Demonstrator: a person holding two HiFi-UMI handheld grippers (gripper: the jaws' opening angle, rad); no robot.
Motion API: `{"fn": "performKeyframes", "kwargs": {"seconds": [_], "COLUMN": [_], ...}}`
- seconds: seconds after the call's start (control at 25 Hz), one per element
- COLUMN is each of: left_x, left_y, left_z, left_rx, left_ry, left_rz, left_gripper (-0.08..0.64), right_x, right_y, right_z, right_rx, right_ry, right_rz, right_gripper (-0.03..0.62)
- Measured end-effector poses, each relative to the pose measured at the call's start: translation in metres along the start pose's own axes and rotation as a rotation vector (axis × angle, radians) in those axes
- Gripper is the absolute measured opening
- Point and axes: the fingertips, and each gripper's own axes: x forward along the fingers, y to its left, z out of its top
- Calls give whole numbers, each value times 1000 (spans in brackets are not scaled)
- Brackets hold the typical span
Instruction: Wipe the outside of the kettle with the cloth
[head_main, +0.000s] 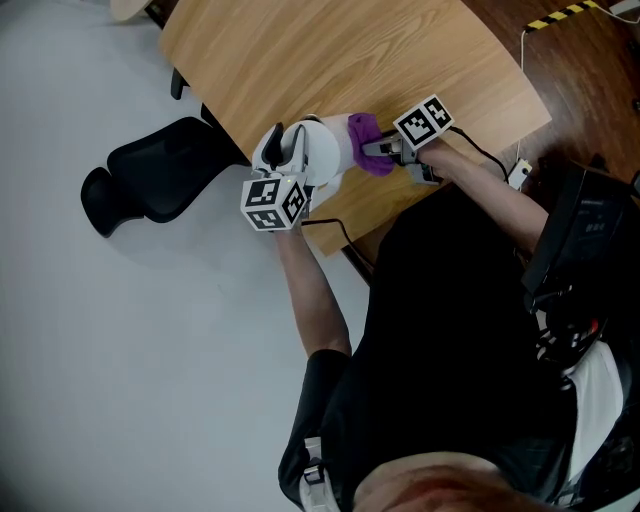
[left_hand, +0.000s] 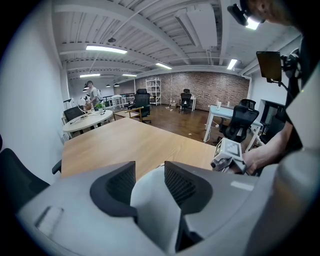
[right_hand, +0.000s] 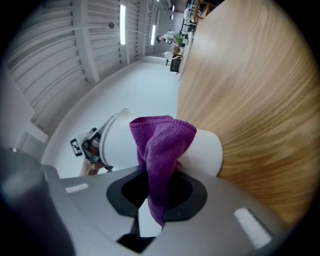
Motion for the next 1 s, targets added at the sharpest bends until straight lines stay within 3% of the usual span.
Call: {"fn": "performKeyframes", "kwargs": {"seconds": [0.24,0.52,0.76,0.88,1.0], "left_x": [-1,1,10,12,0], "left_y": [-2,2,-9,4,18], "left_z": [-1,-6,-7,3,13], "left_rx": [-1,15,196,136,-8], "left_ry": [-7,-10,-10,-48,-131], "left_rz": [-6,-44,-269,-221,-102], "left_gripper": [34,26,49,71,72], "right_x": [1,8,27,21,3], "right_y": [-100,-111,-119,-107,-34], "right_z": [-17,-20,-42,-36,-6], "right_rx": [188,196,242,226,146], "right_ry": [36,20,-23,-25,-94], "right_rz": [-250,-266,-219,-188,-1], "right_gripper": [44,42,43,44,46]}}
